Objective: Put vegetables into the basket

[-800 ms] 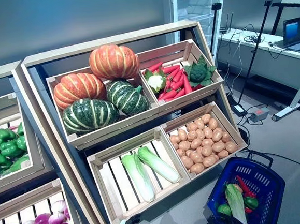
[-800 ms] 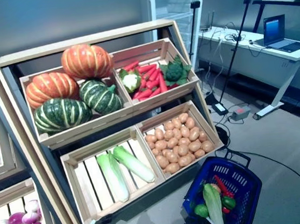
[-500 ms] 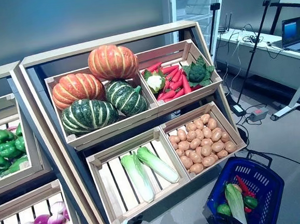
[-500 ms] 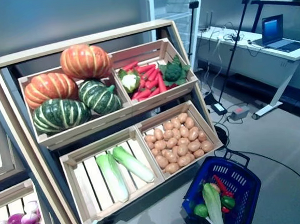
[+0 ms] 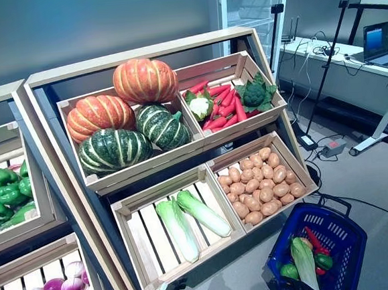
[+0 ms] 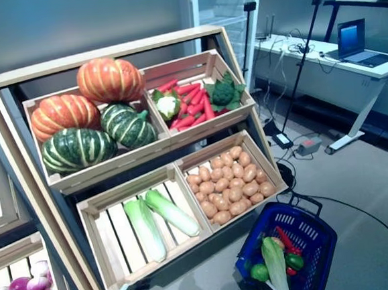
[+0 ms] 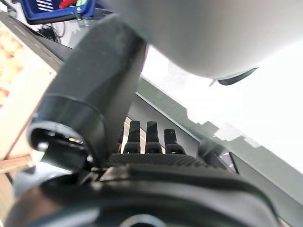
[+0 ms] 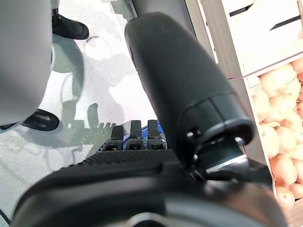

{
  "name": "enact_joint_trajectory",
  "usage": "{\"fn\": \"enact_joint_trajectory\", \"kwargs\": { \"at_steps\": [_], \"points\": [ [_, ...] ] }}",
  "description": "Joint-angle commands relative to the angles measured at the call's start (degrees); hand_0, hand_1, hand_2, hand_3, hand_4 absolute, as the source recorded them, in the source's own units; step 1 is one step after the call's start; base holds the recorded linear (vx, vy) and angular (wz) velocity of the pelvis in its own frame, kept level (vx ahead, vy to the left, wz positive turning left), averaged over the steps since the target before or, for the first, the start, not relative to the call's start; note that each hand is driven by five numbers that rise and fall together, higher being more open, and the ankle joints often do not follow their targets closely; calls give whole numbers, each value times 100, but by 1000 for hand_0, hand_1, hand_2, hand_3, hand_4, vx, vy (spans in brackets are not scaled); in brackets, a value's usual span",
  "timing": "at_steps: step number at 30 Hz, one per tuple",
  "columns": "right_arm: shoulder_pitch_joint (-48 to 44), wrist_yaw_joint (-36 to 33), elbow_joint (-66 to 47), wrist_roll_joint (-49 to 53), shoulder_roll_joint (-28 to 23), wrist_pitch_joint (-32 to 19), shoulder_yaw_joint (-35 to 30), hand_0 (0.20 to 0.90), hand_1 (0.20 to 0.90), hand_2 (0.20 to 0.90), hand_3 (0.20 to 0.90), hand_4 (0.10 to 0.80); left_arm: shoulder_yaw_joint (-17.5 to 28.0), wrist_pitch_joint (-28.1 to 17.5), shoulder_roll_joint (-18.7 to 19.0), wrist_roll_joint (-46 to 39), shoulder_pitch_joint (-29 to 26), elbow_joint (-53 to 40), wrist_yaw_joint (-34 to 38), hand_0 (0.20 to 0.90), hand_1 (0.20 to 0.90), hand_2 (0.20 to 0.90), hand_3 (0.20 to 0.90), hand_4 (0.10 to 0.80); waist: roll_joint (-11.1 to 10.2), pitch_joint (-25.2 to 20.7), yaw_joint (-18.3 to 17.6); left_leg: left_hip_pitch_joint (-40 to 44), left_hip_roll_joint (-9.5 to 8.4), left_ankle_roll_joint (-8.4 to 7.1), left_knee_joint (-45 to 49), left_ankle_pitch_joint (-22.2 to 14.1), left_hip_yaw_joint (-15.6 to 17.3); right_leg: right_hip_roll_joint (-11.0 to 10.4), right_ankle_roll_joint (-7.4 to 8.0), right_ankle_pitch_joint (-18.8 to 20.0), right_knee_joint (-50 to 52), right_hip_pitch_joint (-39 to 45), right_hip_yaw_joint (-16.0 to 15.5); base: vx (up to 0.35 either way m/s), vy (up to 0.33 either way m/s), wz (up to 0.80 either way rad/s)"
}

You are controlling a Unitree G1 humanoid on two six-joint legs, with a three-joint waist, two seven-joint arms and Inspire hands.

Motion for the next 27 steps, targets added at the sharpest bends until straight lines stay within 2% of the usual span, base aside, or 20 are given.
{"fn": "enact_joint_trajectory", "kwargs": {
  "at_steps": [1, 6, 11, 17, 20, 23, 25, 27],
  "points": [
    [-520, 60, 350, -326, 218, -40, 255, 900, 900, 900, 900, 800, -13, -1192, -68, -194, -889, -443, 788, 900, 900, 900, 900, 800, -238, 327, 68, 392, -238, 174, 12, -863, 106, -112, -166, 209, 9, -163, -63, 0, 0, 0],
    [-528, 125, 234, -152, 73, 38, 219, 900, 900, 900, 900, 800, 395, -1289, 242, -368, -1010, -1889, 1858, 900, 900, 900, 900, 800, -253, 416, 202, 349, -234, 160, 12, -839, 23, -109, -210, 200, 9, -154, -131, 0, 0, 0],
    [-403, -31, 67, 122, 157, -32, 176, 900, 900, 900, 900, 800, 689, -1221, 215, -320, -1009, -2317, 2440, 900, 900, 900, 900, 800, -294, 443, 234, 343, -241, 156, 12, -819, -32, -91, -242, 204, 9, -126, -162, 13, 2, 2],
    [-343, -64, -77, 213, 177, -213, 115, 900, 900, 900, 900, 800, 843, -1053, 130, -300, -1154, -2310, 2944, 900, 900, 900, 900, 800, -294, 510, 167, 373, -228, 141, 12, -791, 56, -65, -257, 206, 9, -142, -108, 62, 24, 4],
    [-432, -97, -228, 260, 126, -290, 190, 900, 900, 900, 900, 800, 888, -784, 96, -437, -1450, -2185, 3230, 900, 900, 900, 900, 800, -298, 640, 125, 229, -192, 123, 119, -744, 136, -59, -287, 238, 33, -302, -66, -46, 19, -4],
    [-872, -205, -389, 528, 37, -350, 367, 900, 900, 900, 900, 800, 858, -587, -7, -860, -2102, -1869, 3675, 900, 900, 900, 900, 800, -310, 1016, 62, -571, -115, 114, 929, -803, 115, -128, -388, 103, 719, -1053, 47, -269, 38, -17],
    [-1174, -216, -401, 675, 2, -361, 423, 900, 900, 900, 900, 800, 838, -597, -26, -1071, -2409, -1671, 3865, 900, 900, 900, 900, 800, -306, 1258, 7, -928, -78, 113, 1325, -846, 99, -165, -427, -38, 1204, -1447, 107, -289, 32, -11],
    [-1639, -262, -400, 889, 10, -347, 557, 900, 900, 900, 900, 800, 805, -650, -63, -1199, -2879, -1359, 4135, 900, 900, 900, 900, 800, -331, 1593, -106, -1531, -20, 113, 2145, -1007, 71, -220, -507, -232, 1991, -2095, 278, -376, 46, -14]
  ]
}}
